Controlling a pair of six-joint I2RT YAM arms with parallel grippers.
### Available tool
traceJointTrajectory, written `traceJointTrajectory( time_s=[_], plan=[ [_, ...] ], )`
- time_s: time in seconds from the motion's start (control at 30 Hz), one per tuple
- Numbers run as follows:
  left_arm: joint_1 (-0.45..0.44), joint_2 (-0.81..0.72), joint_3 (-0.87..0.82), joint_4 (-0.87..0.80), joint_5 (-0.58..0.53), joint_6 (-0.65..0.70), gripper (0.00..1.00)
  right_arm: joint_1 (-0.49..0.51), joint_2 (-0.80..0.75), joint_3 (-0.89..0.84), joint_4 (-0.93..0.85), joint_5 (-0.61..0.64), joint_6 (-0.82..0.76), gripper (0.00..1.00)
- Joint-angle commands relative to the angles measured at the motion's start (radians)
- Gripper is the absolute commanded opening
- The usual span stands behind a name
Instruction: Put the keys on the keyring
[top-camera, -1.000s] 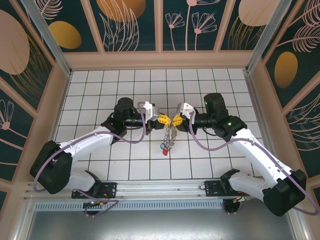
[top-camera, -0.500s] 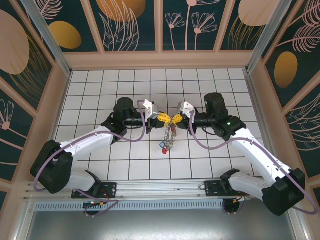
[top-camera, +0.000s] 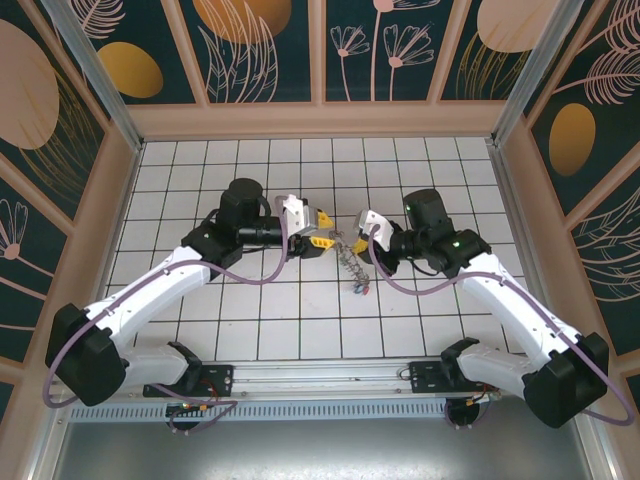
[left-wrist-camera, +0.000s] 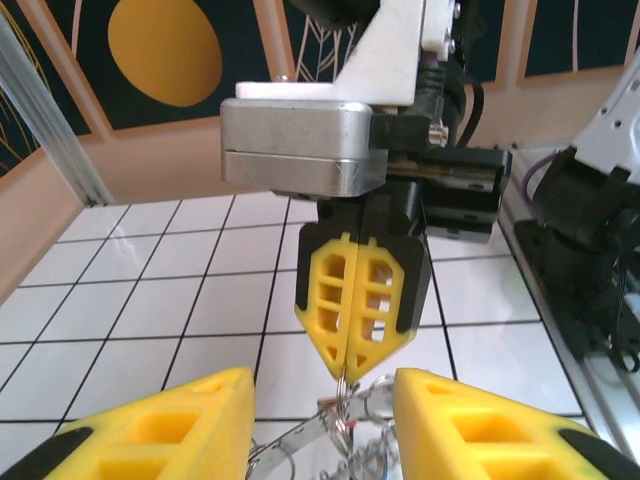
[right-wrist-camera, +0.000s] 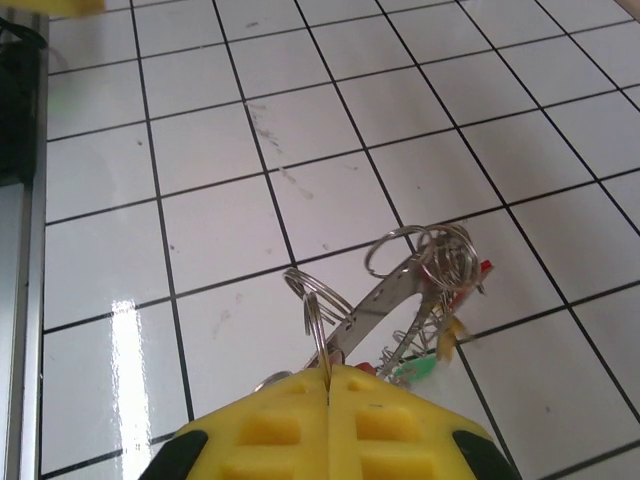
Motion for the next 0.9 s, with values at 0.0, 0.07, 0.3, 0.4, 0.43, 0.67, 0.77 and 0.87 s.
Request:
traceJointTrajectory(
  time_s=[0.0, 0.07, 0.3, 0.4, 0.43, 0.67, 0.77, 0.87],
  plan=[
    [0.003, 0.01, 0.009, -0.146, -0.016, 0.09, 0.41, 0.007, 0.009, 0.065, -0.034, 0.024, -0.043, 0.0],
    [-0.006, 0.027, 0.005, -0.109, 0.006, 0.073, 0.4, 0.013, 0.021, 0.083, -0.054, 0.041, -0.055, 0.0],
    [-0.04, 0.102, 0.005, 0.022, 0.037, 0.014, 0.4, 0.023, 0.044, 0.114, -0.065, 0.057, -0.065, 0.0],
    [-0.042, 0.118, 0.01, 0.041, 0.03, 0.008, 0.4, 0.046, 0.049, 0.114, -0.057, 0.059, -0.061, 0.0],
    [-0.042, 0.124, 0.011, 0.041, 0.026, 0.01, 0.4, 0.05, 0.051, 0.114, -0.051, 0.059, -0.058, 0.0],
    [-0.051, 0.148, 0.026, 0.026, 0.012, 0.025, 0.34, 0.071, 0.066, 0.12, -0.024, 0.062, -0.05, 0.0],
    [-0.055, 0.157, 0.027, 0.015, 0.012, 0.033, 0.28, 0.073, 0.073, 0.126, -0.017, 0.062, -0.048, 0.0],
    [-0.058, 0.164, 0.028, 0.0, 0.007, 0.045, 0.27, 0.073, 0.078, 0.134, -0.016, 0.061, -0.047, 0.0]
  ],
)
